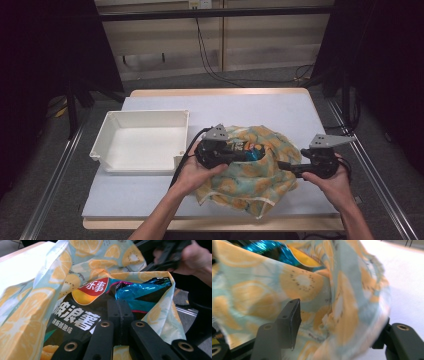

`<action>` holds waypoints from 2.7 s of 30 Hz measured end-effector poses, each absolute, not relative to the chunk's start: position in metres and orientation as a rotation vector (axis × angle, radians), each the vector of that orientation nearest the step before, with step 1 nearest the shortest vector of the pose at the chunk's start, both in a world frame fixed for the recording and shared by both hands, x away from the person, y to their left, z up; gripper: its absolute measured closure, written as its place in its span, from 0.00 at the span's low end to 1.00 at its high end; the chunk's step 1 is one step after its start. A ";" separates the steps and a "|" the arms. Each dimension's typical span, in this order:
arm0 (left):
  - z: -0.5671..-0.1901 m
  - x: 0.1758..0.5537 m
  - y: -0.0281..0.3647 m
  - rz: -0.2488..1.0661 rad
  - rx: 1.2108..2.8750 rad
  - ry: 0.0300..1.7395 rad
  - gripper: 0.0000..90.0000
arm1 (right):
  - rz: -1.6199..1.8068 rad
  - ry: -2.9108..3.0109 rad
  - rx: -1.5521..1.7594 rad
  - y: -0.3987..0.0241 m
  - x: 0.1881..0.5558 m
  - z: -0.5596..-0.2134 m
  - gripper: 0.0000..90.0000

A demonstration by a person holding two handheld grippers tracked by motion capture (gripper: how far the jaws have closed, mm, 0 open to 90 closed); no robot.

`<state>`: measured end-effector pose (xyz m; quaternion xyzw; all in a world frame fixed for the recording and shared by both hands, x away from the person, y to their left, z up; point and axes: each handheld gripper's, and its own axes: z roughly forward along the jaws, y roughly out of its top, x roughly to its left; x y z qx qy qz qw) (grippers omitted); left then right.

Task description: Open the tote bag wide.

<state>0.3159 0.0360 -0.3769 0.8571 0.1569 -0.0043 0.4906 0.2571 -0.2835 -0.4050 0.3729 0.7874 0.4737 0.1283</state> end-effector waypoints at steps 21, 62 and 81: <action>-0.382 0.324 0.019 -0.006 2.119 0.406 1.00 | 1.425 2.411 0.946 -0.261 0.239 -0.394 0.55; -0.361 0.300 0.049 -0.085 1.995 0.343 1.00 | 1.190 2.577 1.055 -0.259 0.252 -0.464 1.00; -0.363 0.296 0.043 -0.038 2.068 0.308 1.00 | 1.390 2.281 1.010 -0.286 0.264 -0.387 0.54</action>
